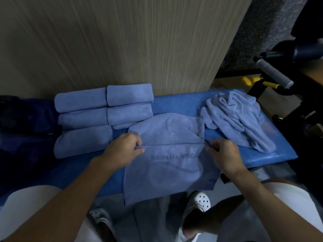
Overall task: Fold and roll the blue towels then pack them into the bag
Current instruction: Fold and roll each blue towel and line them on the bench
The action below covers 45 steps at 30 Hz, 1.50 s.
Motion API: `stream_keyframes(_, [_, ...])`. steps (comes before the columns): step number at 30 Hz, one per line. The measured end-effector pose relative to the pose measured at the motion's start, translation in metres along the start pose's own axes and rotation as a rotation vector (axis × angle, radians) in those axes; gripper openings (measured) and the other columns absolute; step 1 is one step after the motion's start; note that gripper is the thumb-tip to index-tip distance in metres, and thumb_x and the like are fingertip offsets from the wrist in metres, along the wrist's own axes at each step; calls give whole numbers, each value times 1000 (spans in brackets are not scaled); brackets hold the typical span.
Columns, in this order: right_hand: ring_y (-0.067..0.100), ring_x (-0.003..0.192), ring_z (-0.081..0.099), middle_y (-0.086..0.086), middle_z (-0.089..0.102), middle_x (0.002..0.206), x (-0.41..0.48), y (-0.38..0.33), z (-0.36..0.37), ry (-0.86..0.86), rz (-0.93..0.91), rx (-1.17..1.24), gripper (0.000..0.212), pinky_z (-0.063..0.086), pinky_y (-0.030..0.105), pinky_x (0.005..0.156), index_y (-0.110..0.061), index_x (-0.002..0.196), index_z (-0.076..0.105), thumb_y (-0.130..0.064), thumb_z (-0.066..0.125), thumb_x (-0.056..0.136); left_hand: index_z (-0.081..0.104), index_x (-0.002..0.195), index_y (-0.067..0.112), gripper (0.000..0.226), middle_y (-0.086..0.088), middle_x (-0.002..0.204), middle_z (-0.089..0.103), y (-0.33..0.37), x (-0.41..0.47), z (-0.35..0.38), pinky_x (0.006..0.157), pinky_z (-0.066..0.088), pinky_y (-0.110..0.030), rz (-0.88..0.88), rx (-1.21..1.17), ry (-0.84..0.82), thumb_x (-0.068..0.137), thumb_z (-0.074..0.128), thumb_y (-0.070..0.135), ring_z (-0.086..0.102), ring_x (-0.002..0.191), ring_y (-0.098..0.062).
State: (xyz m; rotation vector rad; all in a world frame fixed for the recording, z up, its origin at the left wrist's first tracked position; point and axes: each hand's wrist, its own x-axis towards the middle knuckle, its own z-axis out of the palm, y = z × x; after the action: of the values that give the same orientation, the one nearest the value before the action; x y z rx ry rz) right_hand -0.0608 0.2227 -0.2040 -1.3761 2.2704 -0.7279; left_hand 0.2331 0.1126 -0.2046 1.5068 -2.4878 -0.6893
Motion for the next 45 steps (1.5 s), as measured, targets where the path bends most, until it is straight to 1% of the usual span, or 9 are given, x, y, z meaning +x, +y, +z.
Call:
stream_keyframes(9, [15,55,44,5,49,57,-10,-10,-22,100,-22,131,32,33,27,51,-8,66,50,-22,61,92,48,76,26,21,1,62,57,10,-13,-19,61,52,-45,25,-192,210,93,60,31,57,61,-18])
stream_keyframes(16, [12,67,53,12,62,73,9,-54,-49,197,-154,389,20,46,33,63,-6,84,59,-20,53,98,59,86,15,12,5,69,57,29,-1,-45,55,39,-12,-7,-441,599,94,63,22,52,62,0])
stream_keyframes(20, [14,60,48,11,56,65,43,-60,-41,113,-200,266,14,38,31,52,3,91,60,-4,48,94,66,96,14,8,11,80,61,17,22,-45,62,38,-10,-56,-343,561,95,61,20,55,70,2])
stream_keyframes(24, [12,52,41,1,45,54,71,-58,-17,142,-264,38,21,31,28,52,-3,68,52,-3,55,89,70,93,11,10,5,80,64,4,37,-33,65,39,-22,-25,-230,484,94,61,16,60,77,-13])
stream_keyframes(27, [27,78,57,3,62,73,84,-49,1,150,-275,-163,14,38,34,71,-14,74,60,-13,58,89,68,88,14,8,2,76,66,-2,44,-26,67,50,-33,-43,-176,459,93,64,19,61,72,-16])
stream_keyframes(30, [27,103,47,-3,60,89,92,-41,12,117,-261,-409,15,26,37,82,-24,74,57,-22,56,89,65,80,17,12,2,72,64,-8,49,-24,66,52,-41,-32,-142,449,91,65,22,60,70,-18])
stream_keyframes(36, [25,109,36,-6,59,93,99,-35,18,62,-227,-627,10,19,38,83,-26,81,65,-29,57,88,63,77,17,14,1,70,63,-13,49,-23,64,51,-43,11,-155,455,90,66,20,60,68,-20])
stream_keyframes(40, [12,91,48,-8,60,76,92,-38,12,209,-325,-356,14,17,30,75,-21,73,65,-16,61,85,61,76,21,14,3,71,63,-11,49,-21,65,52,-42,9,-167,448,89,68,19,61,70,-17])
stream_keyframes(45, [0,54,48,2,52,61,60,-41,-11,53,-282,210,17,34,8,51,-10,74,60,6,64,80,65,79,21,11,8,75,65,-7,45,-16,69,52,-40,1,-186,398,90,66,21,62,75,-14])
